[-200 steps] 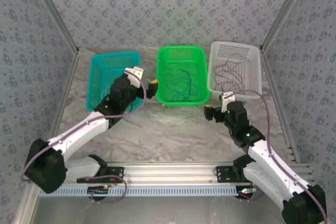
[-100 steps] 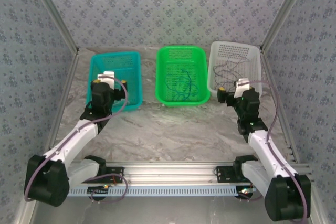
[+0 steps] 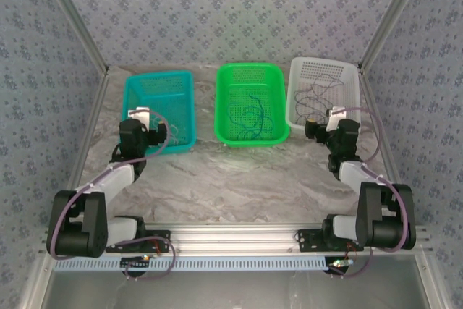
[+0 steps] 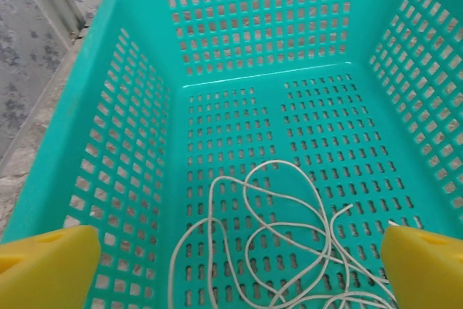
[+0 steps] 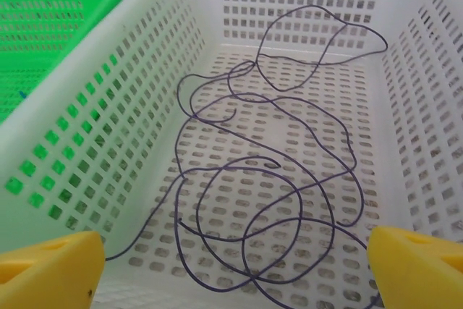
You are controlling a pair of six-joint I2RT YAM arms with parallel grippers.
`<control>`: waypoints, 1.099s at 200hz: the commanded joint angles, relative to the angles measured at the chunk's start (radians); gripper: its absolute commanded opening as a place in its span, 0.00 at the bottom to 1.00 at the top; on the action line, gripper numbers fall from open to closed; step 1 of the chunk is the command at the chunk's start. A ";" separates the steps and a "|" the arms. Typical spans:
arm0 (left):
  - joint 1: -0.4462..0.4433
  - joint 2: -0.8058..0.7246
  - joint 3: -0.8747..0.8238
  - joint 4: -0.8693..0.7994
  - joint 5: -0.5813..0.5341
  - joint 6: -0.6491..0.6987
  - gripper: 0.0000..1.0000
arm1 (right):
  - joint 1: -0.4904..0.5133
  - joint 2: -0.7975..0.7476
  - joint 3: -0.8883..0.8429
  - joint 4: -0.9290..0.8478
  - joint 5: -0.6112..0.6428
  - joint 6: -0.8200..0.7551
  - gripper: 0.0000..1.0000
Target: Untangle the cables
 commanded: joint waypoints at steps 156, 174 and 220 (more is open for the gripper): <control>0.132 0.263 -0.074 0.385 0.273 -0.031 1.00 | 0.022 0.232 -0.064 0.282 0.018 -0.014 1.00; 0.135 0.275 -0.084 0.412 0.275 -0.037 1.00 | 0.022 0.233 -0.059 0.274 0.038 -0.009 1.00; 0.136 0.279 -0.068 0.388 0.207 -0.060 0.99 | 0.030 0.235 -0.052 0.262 0.097 0.006 1.00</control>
